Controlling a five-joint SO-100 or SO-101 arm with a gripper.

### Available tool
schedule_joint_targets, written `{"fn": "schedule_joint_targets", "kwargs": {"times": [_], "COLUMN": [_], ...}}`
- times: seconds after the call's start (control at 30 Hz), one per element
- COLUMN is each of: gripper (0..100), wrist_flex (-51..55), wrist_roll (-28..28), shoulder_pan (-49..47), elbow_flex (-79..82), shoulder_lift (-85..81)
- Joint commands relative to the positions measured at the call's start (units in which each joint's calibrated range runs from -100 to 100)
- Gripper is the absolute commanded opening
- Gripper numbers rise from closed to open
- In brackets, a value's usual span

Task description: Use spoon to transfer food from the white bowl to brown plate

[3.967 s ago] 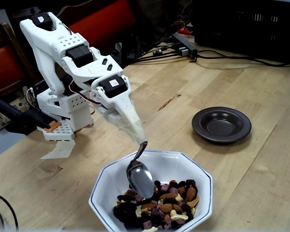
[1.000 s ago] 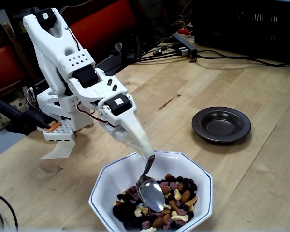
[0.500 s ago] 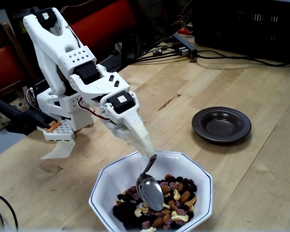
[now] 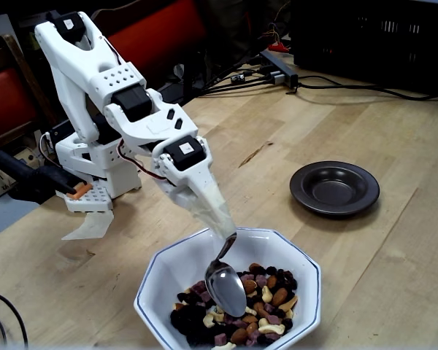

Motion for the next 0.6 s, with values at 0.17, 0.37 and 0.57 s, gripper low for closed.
{"fn": "schedule_joint_targets", "kwargs": {"times": [0.17, 0.37, 0.57], "gripper": [3, 3, 3], "wrist_flex": [0.8, 0.9, 0.4], "wrist_roll": [0.1, 0.1, 0.1], "shoulder_pan": [-0.3, 0.2, 0.3], "elbow_flex": [-2.4, -2.5, -2.8], "shoulder_lift": [0.1, -0.6, -1.0]}}
